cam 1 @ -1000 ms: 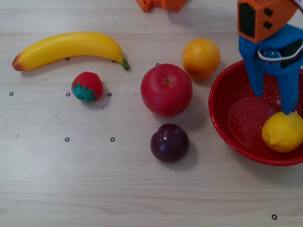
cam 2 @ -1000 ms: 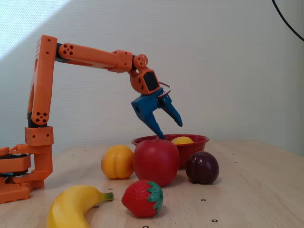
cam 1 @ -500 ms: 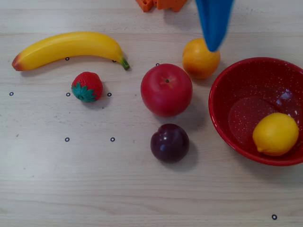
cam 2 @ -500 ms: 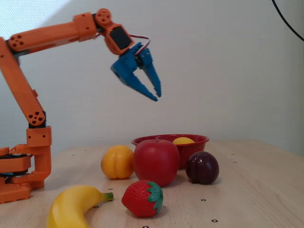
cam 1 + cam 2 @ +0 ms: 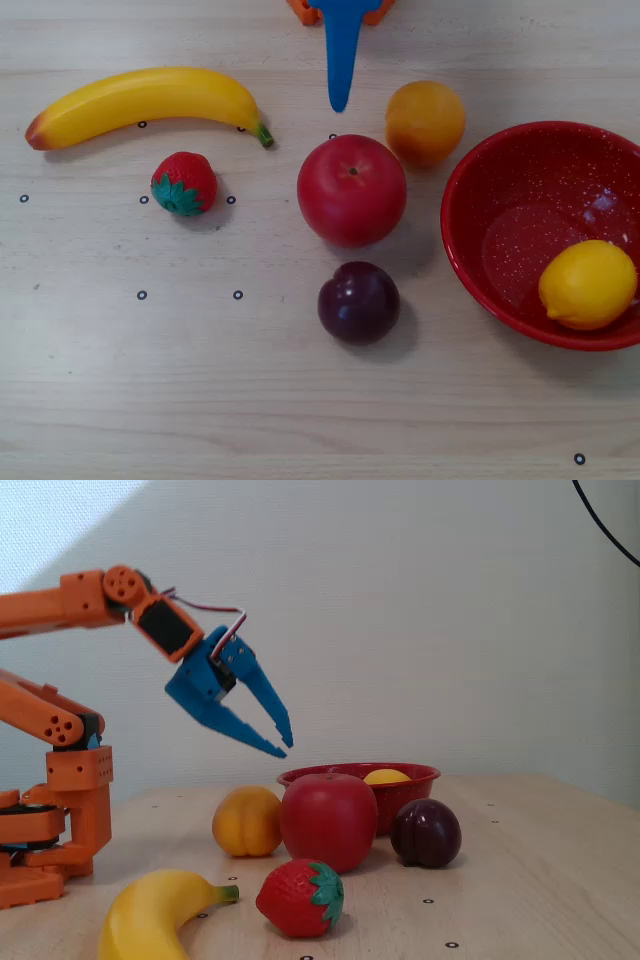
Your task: Put the lemon in the red bowl.
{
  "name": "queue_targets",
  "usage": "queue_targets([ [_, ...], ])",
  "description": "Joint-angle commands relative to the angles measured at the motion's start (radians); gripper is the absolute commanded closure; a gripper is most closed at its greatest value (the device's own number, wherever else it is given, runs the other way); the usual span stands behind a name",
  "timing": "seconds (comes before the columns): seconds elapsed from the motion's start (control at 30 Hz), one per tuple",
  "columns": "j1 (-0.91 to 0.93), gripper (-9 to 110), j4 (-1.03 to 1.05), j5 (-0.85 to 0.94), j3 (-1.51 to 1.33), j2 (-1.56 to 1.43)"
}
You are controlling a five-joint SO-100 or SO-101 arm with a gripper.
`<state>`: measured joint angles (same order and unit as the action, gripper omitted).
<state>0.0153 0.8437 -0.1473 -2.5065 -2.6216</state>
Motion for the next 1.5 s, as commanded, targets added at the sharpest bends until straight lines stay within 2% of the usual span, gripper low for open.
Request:
queue_targets([
  [0.0,-0.043,101,-0.092,-0.029,-0.064,-0.091],
  [0.23,-0.06,101,-0.245,-0.037,-0.397,-0.29],
  [0.47,-0.069,101,-0.262,-0.015,-0.609,-0.465],
  [0.57,-0.074,101,-0.143,0.029,-0.612,-0.528],
  [0.83,-0.069,101,0.023,0.135,-0.612,-0.609],
  [1.47,-0.064,101,0.037,0.138,-0.612,-0.609],
])
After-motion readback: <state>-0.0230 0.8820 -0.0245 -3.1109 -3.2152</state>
